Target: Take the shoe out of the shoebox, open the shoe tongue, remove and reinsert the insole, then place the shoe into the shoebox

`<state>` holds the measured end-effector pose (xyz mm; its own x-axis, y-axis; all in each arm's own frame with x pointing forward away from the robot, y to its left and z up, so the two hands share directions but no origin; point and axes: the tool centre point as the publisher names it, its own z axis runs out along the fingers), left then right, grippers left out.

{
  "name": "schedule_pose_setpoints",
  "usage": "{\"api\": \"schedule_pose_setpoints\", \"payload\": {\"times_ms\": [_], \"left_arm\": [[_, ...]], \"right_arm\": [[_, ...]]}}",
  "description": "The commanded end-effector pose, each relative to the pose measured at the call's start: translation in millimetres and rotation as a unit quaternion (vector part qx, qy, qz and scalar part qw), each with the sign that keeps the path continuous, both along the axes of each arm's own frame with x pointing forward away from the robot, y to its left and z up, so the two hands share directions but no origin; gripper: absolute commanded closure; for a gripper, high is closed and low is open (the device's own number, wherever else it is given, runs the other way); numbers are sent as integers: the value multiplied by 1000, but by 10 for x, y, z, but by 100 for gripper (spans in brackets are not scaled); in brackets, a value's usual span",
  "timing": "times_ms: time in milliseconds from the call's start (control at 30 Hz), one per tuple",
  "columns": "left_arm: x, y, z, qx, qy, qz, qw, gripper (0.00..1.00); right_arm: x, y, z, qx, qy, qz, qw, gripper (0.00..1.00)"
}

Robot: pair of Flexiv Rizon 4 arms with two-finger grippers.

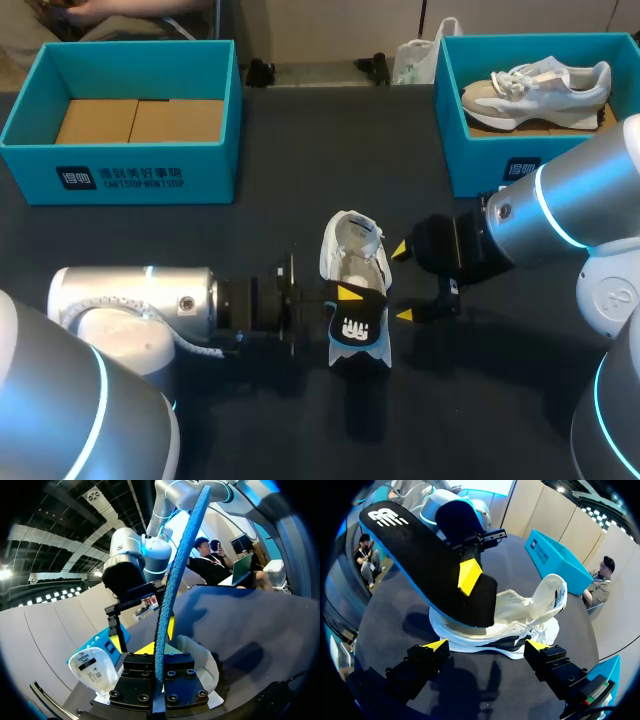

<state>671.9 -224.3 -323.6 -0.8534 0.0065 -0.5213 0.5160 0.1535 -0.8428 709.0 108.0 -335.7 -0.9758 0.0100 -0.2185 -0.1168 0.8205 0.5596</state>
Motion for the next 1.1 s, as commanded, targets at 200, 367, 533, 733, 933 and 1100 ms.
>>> {"api": "schedule_pose_setpoints", "payload": {"times_ms": [200, 367, 533, 733, 933, 1100], "left_arm": [[79, -65, -101, 5, 0, 0, 1000, 100], [90, -80, -142, -1, 0, 0, 1000, 100], [72, -87, -124, -5, -1, 2, 1000, 100], [-4, -68, -37, -13, 3, 3, 1000, 100], [-101, -55, 80, -18, 10, 4, 1000, 100], [-163, -35, 210, -27, 14, 6, 1000, 100]], "right_arm": [[-10, 3, -4, 0, -1, 0, 1000, 0], [-10, 3, -4, 0, -1, 0, 1000, 0], [-10, 3, -4, 0, -1, 0, 1000, 0], [-10, 3, -4, 0, -1, 0, 1000, 0], [-10, 3, -4, 0, -1, 0, 1000, 0], [-10, 3, -4, 0, -1, 0, 1000, 0]]}}
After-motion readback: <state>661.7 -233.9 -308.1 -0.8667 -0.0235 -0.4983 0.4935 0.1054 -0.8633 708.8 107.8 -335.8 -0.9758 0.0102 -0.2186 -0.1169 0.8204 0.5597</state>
